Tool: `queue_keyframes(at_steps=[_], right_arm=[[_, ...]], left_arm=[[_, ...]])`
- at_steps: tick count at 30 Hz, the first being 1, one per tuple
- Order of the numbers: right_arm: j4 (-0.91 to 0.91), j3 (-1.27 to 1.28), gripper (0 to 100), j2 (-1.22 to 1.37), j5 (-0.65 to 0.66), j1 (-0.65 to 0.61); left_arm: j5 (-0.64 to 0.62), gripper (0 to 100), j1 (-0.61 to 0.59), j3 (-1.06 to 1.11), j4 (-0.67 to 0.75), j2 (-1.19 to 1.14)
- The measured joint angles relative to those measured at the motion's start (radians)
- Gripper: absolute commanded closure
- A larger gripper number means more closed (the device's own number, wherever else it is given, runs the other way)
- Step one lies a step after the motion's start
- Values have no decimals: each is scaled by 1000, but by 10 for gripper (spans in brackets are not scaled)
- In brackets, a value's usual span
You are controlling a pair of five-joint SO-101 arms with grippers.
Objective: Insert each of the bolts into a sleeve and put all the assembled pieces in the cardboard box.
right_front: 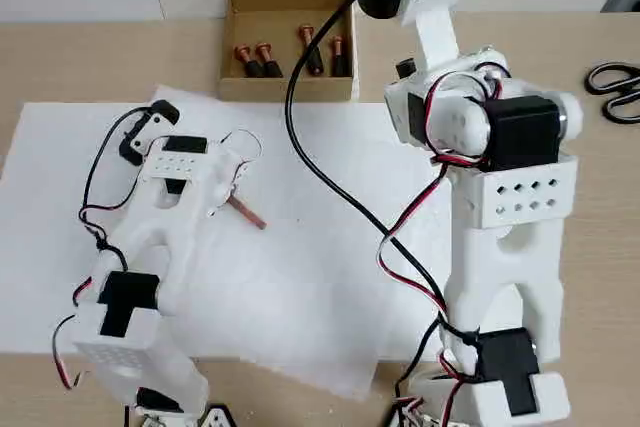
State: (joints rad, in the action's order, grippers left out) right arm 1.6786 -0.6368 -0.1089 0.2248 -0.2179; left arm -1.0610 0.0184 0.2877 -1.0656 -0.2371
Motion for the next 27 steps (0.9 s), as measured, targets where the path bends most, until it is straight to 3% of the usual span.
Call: queue_keyframes(at_steps=[12,17,27], right_arm=[[-5,0,995,11,0,0],[-5,0,995,11,0,0],[-5,0,995,11,0,0]], left_arm=[[531,995,-9,-201,-543,-3],[588,995,-9,-219,-621,-3],[595,995,-9,-219,-631,-3]])
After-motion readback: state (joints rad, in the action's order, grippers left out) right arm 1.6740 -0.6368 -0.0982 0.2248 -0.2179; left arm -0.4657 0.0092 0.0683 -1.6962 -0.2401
